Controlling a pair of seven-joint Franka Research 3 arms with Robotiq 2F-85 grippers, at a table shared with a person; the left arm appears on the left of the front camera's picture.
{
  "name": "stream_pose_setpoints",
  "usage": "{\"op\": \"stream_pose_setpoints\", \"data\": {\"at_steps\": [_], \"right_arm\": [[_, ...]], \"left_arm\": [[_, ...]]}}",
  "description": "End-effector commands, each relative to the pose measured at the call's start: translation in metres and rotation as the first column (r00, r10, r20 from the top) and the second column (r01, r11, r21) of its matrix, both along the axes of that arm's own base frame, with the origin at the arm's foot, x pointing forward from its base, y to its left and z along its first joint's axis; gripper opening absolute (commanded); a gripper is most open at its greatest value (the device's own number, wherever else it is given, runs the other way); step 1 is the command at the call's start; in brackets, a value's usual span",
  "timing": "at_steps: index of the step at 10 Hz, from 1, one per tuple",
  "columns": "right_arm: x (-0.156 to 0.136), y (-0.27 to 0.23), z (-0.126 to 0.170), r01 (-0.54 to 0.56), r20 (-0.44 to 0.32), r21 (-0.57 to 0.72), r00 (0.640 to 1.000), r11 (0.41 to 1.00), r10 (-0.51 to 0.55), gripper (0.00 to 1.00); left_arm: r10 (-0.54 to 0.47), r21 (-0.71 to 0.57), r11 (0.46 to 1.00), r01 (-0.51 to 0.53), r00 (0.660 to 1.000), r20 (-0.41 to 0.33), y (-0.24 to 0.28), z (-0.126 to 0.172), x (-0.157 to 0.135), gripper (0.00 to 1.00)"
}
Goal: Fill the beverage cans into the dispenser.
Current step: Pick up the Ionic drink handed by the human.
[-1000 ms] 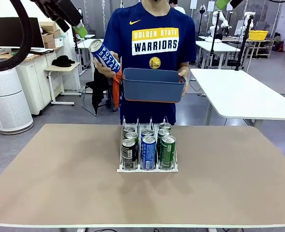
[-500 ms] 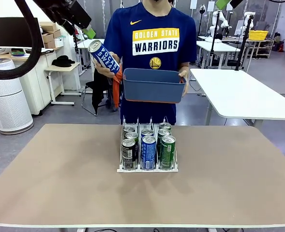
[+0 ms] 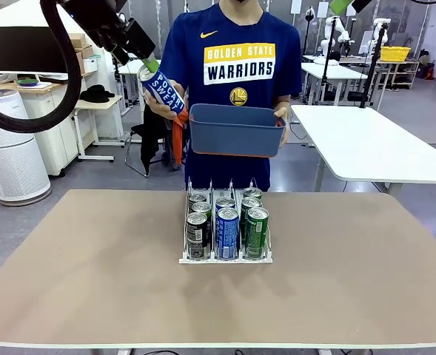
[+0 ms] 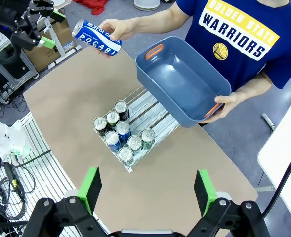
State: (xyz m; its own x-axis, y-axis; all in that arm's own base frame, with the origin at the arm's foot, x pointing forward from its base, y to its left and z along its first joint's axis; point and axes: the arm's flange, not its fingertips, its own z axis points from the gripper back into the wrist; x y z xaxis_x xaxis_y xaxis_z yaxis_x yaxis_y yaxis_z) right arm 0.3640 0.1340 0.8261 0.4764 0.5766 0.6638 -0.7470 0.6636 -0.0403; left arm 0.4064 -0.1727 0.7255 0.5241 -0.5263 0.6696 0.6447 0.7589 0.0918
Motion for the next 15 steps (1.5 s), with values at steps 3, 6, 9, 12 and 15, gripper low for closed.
{"op": "stream_pose_setpoints", "data": {"at_steps": [3,6,9,12,15], "right_arm": [[0.0,0.0,-0.001,0.001,0.001,0.001,1.0,1.0,-0.001,1.0],[0.0,0.0,-0.001,0.001,0.001,0.001,1.0,1.0,-0.001,1.0],[0.0,0.0,-0.001,0.001,0.001,0.001,1.0,1.0,-0.001,1.0],[0.0,0.0,-0.001,0.001,0.001,0.001,1.0,1.0,-0.001,1.0],[0.0,0.0,-0.001,0.001,0.001,0.001,1.0,1.0,-0.001,1.0]], "left_arm": [[-0.026,0.034,0.999,0.023,0.996,0.083,0.008,-0.018,0.01,1.0],[-0.023,0.037,0.999,0.02,0.998,0.062,0.003,-0.008,0.007,1.0],[0.022,0.0,1.0,-0.022,0.999,0.05,0.005,-0.013,0.013,1.0],[0.042,-0.042,0.998,-0.04,0.998,0.045,0.012,-0.021,0.034,1.0],[0.0,-0.06,0.998,0.003,0.999,0.048,0.015,-0.032,0.053,1.0]]}}
